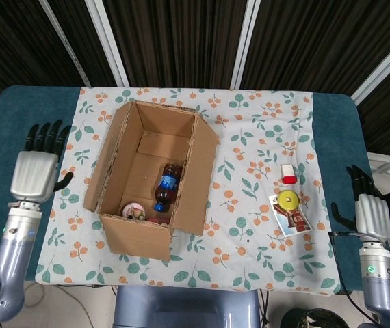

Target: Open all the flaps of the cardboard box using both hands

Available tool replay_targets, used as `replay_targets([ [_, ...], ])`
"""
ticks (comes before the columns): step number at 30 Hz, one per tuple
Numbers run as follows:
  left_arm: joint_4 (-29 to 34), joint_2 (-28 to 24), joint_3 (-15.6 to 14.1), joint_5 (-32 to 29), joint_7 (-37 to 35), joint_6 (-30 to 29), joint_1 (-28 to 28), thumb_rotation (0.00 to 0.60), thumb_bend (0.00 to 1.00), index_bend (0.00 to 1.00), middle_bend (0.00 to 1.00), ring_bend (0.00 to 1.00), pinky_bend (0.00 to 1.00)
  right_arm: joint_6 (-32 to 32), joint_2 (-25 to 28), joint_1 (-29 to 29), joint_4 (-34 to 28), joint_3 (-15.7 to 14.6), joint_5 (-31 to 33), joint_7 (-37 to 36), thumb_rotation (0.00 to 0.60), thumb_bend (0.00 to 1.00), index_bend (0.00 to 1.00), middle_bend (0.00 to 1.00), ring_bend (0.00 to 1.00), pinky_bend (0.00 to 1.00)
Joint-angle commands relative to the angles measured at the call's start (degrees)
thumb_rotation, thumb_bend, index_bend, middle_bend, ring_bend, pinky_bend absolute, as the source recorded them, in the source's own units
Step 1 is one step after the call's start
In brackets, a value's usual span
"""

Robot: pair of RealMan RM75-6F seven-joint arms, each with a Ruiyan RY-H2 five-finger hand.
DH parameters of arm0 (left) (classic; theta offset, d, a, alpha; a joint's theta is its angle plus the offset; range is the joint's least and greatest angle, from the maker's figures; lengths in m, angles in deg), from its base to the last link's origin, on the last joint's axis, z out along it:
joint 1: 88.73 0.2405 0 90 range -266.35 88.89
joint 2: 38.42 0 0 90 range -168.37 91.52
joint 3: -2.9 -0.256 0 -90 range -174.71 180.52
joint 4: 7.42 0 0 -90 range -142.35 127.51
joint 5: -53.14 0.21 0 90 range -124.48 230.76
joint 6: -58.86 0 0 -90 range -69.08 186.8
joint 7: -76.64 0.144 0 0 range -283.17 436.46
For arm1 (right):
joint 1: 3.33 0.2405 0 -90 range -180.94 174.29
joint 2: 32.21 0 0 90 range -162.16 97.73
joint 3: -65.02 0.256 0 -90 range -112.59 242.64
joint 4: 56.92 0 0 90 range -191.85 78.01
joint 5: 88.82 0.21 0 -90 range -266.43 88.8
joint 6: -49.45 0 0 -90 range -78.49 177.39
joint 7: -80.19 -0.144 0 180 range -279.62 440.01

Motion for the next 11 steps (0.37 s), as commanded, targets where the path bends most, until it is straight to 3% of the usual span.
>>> replay_targets([
  [1, -1.15, -1.82, -5.10, 5.82, -4.53, -4.23, 6.38, 0.600, 0.19, 0.00, 0.00, 0.00, 0.03, 0.63, -0.10, -0.18, 0.69, -0.53, -1.01, 1.01, 0.600, 0.45, 0.06, 0.05, 0.07, 0.24],
  [6, -6.82, -0.51, -9.92, 10.12, -11.35, -6.75, 14.28, 0.600, 0.19, 0.00, 0.00, 0.00, 0.01, 2.08, 1.23, -0.59, 0.63, -3.15, -5.30, 6.46, 0.600, 0.39, 0.03, 0.00, 0.04, 0.24],
  [11, -12.36, 0.42, -12.31, 13.92, -15.53, -8.93, 19.38, 0.600, 0.19, 0.00, 0.00, 0.00, 0.00, 4.26, 2.54, -1.50, 0.93, -5.68, -10.04, 10.28, 0.600, 0.32, 0.00, 0.00, 0.01, 0.24],
])
